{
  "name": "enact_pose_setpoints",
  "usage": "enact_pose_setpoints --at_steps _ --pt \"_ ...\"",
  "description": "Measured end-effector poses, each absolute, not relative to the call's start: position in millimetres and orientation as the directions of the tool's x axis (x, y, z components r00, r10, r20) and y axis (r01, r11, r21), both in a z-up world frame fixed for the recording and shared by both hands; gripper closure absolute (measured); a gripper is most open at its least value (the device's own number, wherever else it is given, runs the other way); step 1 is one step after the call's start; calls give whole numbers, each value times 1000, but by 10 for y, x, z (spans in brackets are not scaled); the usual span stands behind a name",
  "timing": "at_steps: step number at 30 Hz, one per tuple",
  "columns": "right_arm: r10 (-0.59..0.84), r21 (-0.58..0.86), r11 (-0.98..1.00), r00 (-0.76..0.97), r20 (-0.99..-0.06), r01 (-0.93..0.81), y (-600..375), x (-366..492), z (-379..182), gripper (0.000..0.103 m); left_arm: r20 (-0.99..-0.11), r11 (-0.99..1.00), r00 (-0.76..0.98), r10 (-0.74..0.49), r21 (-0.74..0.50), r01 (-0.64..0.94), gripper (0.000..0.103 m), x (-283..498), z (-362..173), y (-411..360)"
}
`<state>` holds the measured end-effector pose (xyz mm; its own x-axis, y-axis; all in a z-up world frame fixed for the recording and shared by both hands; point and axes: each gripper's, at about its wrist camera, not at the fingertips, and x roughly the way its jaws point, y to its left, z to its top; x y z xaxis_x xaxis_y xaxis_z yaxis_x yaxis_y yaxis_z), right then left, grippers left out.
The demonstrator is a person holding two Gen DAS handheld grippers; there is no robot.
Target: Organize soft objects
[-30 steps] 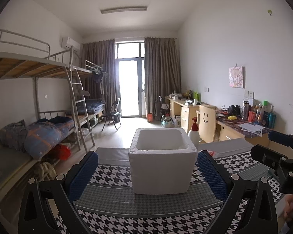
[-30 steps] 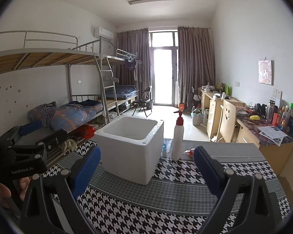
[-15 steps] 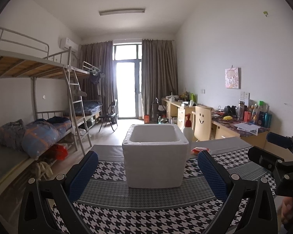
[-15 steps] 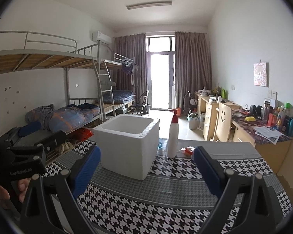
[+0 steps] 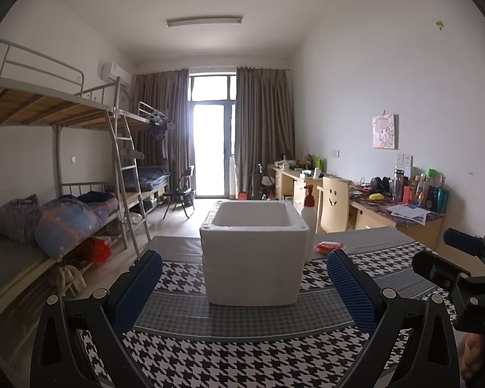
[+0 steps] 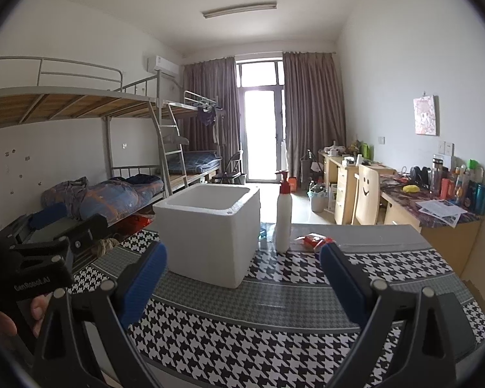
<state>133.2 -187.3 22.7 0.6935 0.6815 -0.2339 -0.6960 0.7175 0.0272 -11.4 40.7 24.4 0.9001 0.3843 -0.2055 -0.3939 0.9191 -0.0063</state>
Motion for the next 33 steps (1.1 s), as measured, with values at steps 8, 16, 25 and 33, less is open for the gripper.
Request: enact_pose_setpoints --at_steps 8,16,25,33 --pt "675 38 723 694 -250 -690 -1894 1301 91 5 -214 918 896 388 0 -398 1 -125 145 381" --pt "663 43 735 705 -252 -677 -1911 1257 21 5 -233 919 895 380 -9 -393 1 -130 49 384" --pt "656 56 742 707 -266 -668 -1946 1232 -73 5 -236 924 899 370 -7 -382 1 -195 25 355" --pt "646 54 749 711 -278 -660 -1972 1157 -148 5 -248 925 896 369 0 -381 1 -303 -56 315"
